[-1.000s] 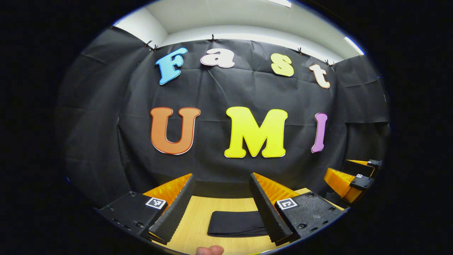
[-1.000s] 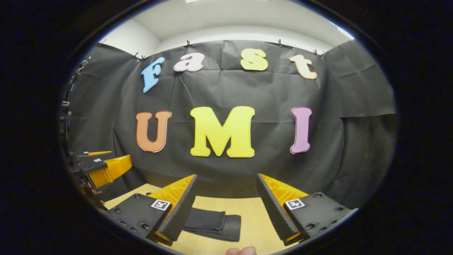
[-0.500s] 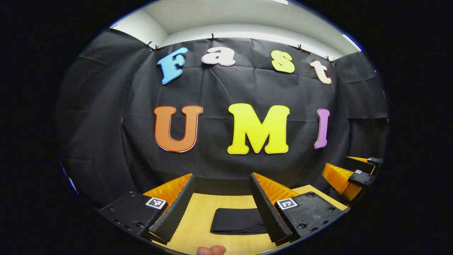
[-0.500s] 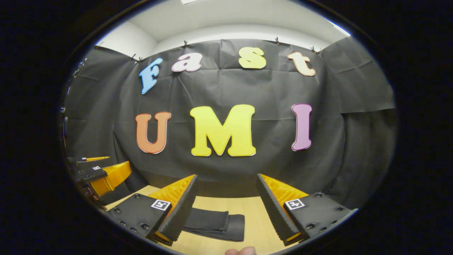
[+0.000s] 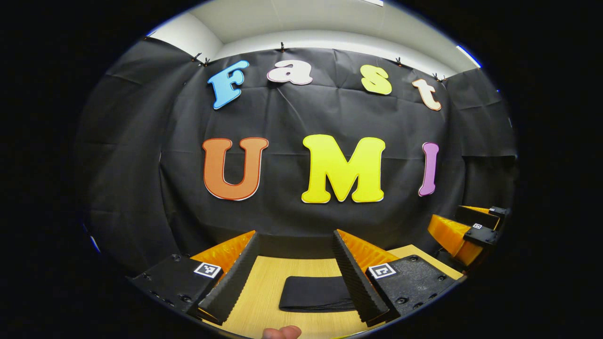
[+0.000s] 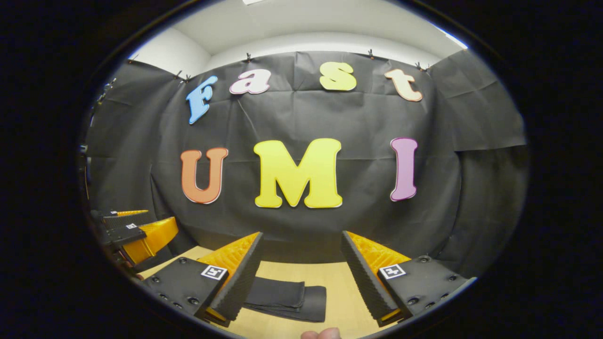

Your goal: Grasp the waist and the cuffs of the jeans and fold them to make the two legs overlap; first hold the waist and fold one-third of the jeans toward the cuffs, then hold the cuffs and fold the remaining one-third in the same direction to finish folding.

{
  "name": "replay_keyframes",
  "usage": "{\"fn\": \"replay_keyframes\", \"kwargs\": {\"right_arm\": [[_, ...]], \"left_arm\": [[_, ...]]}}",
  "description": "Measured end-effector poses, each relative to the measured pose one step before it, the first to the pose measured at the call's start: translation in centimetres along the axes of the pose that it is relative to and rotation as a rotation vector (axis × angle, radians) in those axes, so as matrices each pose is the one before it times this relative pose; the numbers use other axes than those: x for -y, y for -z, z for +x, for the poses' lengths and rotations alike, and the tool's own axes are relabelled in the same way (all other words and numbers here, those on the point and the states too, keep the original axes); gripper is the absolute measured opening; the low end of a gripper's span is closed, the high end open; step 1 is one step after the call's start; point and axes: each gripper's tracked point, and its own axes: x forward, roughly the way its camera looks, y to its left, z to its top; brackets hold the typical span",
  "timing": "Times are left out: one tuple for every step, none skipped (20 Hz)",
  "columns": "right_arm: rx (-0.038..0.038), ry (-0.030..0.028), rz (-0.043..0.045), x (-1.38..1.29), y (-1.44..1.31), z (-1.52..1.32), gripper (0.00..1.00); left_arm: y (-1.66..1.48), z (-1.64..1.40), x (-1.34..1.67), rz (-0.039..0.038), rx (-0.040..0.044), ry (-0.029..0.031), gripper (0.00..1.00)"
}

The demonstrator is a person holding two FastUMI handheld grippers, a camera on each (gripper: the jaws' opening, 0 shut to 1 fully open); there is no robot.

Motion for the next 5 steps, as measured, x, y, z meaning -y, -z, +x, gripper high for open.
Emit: {"fn": "replay_keyframes", "kwargs": {"right_arm": [[0.00082,0.00377,-0.00008,0.176,0.112,0.084,0.99],[-0.00342,0.00121,0.00435,0.151,0.113,0.114,0.99],[-0.00215,0.0009,0.00728,0.019,0.114,0.119,0.99],[-0.00284,0.00033,0.00696,0.034,-0.013,0.151,1.0],[-0.00249,-0.00149,0.00387,-0.033,0.12,0.176,1.0]], "left_arm": [[0.148,0.161,0.042,0.00118,-0.0075,0.00015,0.97],[0.227,0.074,-0.053,0.00629,-0.0044,-0.00182,0.97],[-0.053,0.155,0.1,0.00459,0.00018,-0.00002,0.98],[-0.233,-0.057,-0.114,0.00389,0.00183,-0.0026,0.98],[-0.053,-0.005,-0.083,0.00352,-0.00006,-0.00029,0.98]]}}
